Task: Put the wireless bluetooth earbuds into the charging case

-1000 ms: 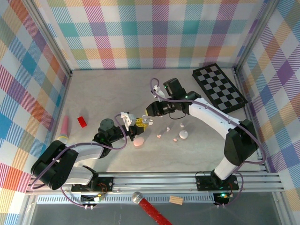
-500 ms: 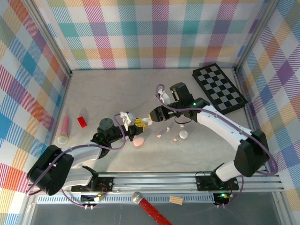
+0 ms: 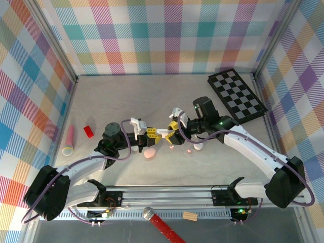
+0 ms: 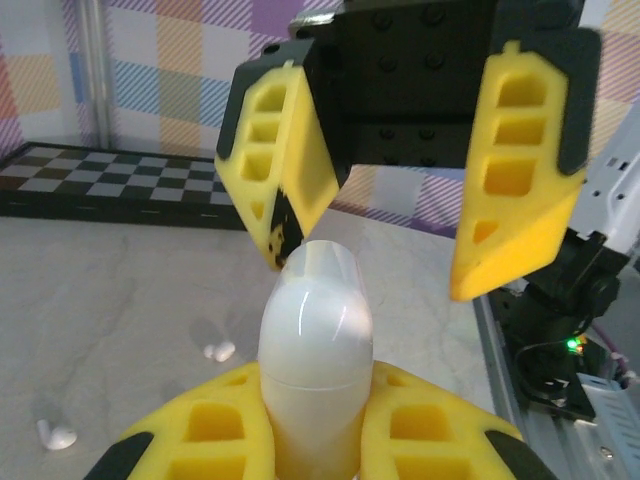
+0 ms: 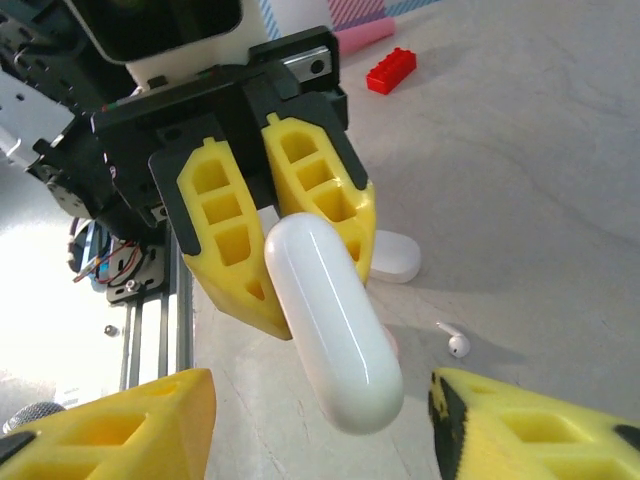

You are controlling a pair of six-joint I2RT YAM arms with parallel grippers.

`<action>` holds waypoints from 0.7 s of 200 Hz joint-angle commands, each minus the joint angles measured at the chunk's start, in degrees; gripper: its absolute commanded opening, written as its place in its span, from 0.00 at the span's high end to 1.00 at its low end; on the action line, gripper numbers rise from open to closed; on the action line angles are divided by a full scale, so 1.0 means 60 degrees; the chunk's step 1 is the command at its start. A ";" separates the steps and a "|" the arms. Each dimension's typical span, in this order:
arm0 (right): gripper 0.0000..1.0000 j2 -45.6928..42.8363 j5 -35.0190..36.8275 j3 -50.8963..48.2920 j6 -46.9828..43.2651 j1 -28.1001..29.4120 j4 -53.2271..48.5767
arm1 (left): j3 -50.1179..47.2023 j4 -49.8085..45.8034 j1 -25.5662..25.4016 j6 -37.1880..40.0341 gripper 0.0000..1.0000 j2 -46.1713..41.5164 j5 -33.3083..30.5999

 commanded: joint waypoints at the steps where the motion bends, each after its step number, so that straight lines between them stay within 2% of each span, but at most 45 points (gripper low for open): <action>1: 0.46 0.0158 -0.0731 0.0335 -0.0624 -0.0083 -0.0297 | 0.0411 0.0557 -0.0085 -0.0396 1.00 0.0182 0.0658; 77: 0.75 0.0141 -0.0748 0.0183 -0.0403 -0.0094 0.0008 | 0.0411 0.0865 -0.0145 -0.0639 1.00 0.0371 0.0776; 102: 0.78 0.0123 -0.0672 0.0107 -0.0295 -0.0097 0.0088 | 0.0400 0.0843 -0.0145 -0.0658 1.00 0.0339 0.0681; 125: 0.82 -0.0013 -0.0471 -0.0159 0.0087 -0.0176 0.0468 | 0.0306 0.0934 -0.0145 -0.0727 0.83 0.0360 0.0382; 140: 0.82 -0.0151 -0.0334 -0.0411 0.0381 -0.0318 0.0790 | 0.0210 0.1118 -0.0145 -0.0866 0.57 0.0357 0.0066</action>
